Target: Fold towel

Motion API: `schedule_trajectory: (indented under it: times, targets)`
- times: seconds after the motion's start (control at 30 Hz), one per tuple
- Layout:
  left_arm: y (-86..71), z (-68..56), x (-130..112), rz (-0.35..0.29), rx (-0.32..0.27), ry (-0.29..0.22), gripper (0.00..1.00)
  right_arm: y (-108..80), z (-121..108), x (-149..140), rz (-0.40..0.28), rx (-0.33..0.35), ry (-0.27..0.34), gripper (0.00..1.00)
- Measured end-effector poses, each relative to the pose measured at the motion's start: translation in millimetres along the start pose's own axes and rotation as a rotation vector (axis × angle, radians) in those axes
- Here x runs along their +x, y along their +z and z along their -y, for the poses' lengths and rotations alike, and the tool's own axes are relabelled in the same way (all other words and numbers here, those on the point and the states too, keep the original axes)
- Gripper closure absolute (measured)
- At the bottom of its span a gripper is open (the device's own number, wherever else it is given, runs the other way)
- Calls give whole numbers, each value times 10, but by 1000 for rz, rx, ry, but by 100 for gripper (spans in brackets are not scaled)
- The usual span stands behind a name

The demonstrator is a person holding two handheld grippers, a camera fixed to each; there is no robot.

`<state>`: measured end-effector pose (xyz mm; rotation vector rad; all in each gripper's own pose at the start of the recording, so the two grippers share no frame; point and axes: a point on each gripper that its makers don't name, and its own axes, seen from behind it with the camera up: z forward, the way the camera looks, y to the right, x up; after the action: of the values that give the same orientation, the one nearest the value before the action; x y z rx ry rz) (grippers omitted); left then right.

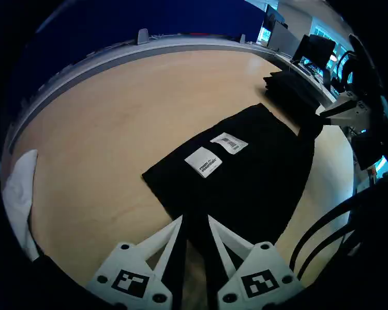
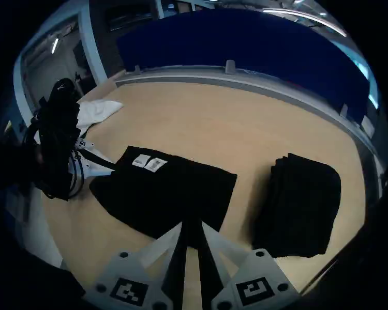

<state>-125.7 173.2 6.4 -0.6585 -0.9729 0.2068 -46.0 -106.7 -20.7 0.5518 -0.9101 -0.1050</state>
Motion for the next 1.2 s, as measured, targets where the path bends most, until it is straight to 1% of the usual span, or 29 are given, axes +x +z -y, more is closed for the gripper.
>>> schedule_trajectory:
  times: [0.17, 0.37, 0.5, 0.67, 0.97, 1.2]
  targets:
    - [-37, -33, -1, -1, -2, 10, 86, 7, -6, 3, 0, 1, 2, 88]
    - [-97, -59, 34, -16, 0, 17, 87, 1, -21, 36, -5, 0, 1, 88]
    - [-153, -103, 81, -29, -9, 30, 88, -18, -32, 62, -9, -1, -1, 88]
    - [-232, -129, 167, -51, -10, 36, 89, -44, -52, 78, -11, -6, -1, 88]
    - [-443, -116, 309, -77, -4, 69, 89, -77, -87, 105, -19, -15, 5, 88]
    - [-640, -79, 495, -108, -2, 104, 89, -80, -87, 167, -29, -18, 10, 88]
